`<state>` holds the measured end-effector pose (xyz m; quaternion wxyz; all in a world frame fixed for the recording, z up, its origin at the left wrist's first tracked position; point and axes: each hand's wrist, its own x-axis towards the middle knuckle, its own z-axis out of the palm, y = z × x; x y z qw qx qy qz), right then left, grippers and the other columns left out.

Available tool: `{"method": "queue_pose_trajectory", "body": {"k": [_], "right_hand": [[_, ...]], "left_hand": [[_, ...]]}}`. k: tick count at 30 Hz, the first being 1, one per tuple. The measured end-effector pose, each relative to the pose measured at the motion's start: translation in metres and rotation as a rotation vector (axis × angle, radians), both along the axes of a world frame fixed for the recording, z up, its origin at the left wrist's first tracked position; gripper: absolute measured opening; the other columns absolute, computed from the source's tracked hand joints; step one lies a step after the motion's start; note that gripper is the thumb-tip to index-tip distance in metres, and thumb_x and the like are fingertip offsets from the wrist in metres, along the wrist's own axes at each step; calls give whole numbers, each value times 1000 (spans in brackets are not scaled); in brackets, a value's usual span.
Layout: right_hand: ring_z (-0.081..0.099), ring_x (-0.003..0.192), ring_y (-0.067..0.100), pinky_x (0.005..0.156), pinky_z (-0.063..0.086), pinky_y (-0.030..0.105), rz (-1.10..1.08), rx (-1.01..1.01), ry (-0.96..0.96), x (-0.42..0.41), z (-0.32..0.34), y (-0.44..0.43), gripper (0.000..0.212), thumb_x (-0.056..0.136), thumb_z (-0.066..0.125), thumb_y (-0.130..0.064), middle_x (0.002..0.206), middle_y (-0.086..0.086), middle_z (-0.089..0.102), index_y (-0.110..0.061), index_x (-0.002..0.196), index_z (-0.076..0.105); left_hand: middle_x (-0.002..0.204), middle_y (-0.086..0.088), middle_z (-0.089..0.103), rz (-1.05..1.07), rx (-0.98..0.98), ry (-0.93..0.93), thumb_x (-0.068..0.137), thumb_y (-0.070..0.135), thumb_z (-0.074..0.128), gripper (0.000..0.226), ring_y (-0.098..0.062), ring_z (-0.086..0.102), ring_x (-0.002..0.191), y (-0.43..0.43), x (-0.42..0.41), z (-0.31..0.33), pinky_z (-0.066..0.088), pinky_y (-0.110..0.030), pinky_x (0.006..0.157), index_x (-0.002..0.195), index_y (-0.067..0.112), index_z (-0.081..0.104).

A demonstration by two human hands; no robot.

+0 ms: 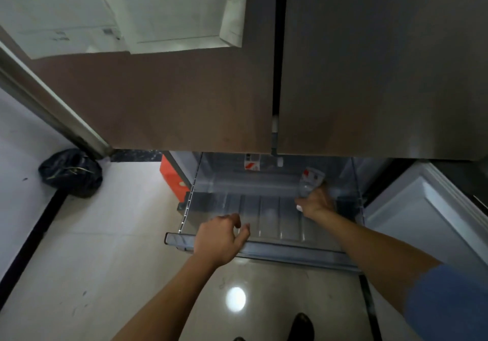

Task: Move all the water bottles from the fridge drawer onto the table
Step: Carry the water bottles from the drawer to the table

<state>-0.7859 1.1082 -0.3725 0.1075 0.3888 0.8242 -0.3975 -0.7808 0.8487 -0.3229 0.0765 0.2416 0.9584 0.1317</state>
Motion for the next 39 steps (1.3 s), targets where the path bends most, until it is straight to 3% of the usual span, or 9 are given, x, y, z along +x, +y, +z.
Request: {"method": "queue_pose_trajectory", "body": {"k": [5,10,15,17,20,23,26,31,39], "right_hand": [[68,81,28,64,59,38,90,-133,-27,2,6,-1,58,87,67,-25,114,11,61,-18,135,36],[56,110,32,79,49,36,494,658,-35,-6,11,32,46,93,53,-26,129,14,53,-17,137,40],[18,144,37,103,36,51,826,874,-131,-27,-5,50,63,96,48,-24,160,13,11,-32,151,21],[19,145,37,104,32,57,841,905,5,-34,-10,51,54,92,55,-16,159,14,20,-24,144,42],[53,123,40,86,47,58,936,999,196,-32,-13,49,33,68,74,-10,129,19,60,-10,101,72],[65,95,32,81,50,43,941,886,154,-18,-4,39,43,51,84,-34,96,9,70,-17,87,67],[64,89,22,78,45,30,899,688,52,-3,13,22,55,61,74,-59,102,-2,67,-25,102,60],[60,86,14,73,48,30,854,362,124,22,28,1,59,62,75,-64,102,-5,65,-29,105,55],[61,96,12,83,54,34,685,120,247,29,48,-33,75,55,80,-61,109,-9,64,-32,120,55]], "left_hand": [[78,0,69,13,-9,25,82,65,22,59,-17,64,73,2,-1,-1,53,-34,69,94,25,63],[78,0,69,22,-12,46,84,62,26,55,-19,64,73,2,-1,-1,52,-33,67,95,23,63],[77,-1,68,29,-11,63,86,59,31,50,-18,63,70,1,-2,-5,53,-33,67,95,21,64],[77,-1,69,29,-14,70,87,57,33,48,-18,63,69,1,-2,-5,53,-33,67,95,21,64],[76,-1,69,26,-19,63,86,57,33,48,-18,63,70,0,-2,-5,52,-33,68,95,21,63],[76,-1,69,32,-16,49,85,60,31,50,-18,63,71,-1,-1,-8,53,-34,69,96,23,63],[79,1,69,39,-3,6,85,63,29,53,-17,64,74,0,-3,-8,54,-35,72,101,25,61],[72,2,62,121,180,-146,87,74,19,59,-20,63,71,9,-13,2,55,-42,71,105,28,51],[85,0,64,150,437,-220,91,54,50,37,-13,63,73,41,-23,41,58,-39,68,97,18,52]]}}
